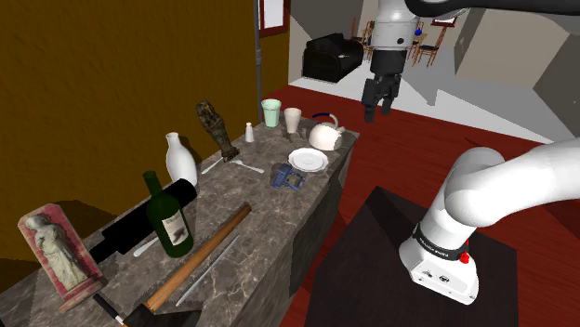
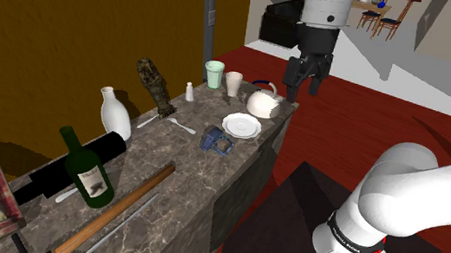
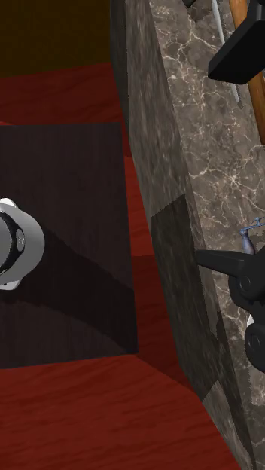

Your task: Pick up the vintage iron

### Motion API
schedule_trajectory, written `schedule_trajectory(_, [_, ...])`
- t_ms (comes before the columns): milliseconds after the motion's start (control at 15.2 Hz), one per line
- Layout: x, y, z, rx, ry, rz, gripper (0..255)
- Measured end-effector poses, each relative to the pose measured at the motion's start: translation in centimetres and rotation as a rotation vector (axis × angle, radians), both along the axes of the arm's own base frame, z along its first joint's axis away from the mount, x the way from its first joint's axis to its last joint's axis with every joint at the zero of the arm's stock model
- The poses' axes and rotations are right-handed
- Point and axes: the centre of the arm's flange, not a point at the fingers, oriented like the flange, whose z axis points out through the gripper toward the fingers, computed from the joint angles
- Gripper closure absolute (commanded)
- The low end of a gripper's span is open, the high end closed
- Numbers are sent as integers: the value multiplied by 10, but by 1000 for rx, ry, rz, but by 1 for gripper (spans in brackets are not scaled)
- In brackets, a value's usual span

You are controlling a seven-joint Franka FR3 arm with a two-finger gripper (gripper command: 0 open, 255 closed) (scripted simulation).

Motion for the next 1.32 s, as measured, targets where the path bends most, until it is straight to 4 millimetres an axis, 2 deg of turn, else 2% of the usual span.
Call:
schedule_trajectory(132, [2, 0, -5, 1, -3, 0, 0])
schedule_trajectory(264, [11, -4, -23, 2, -16, 1, 0])
schedule_trajectory(924, [68, -8, -131, 14, -100, 4, 0])
schedule_trajectory(1320, [110, -13, -195, 21, -153, 5, 0])
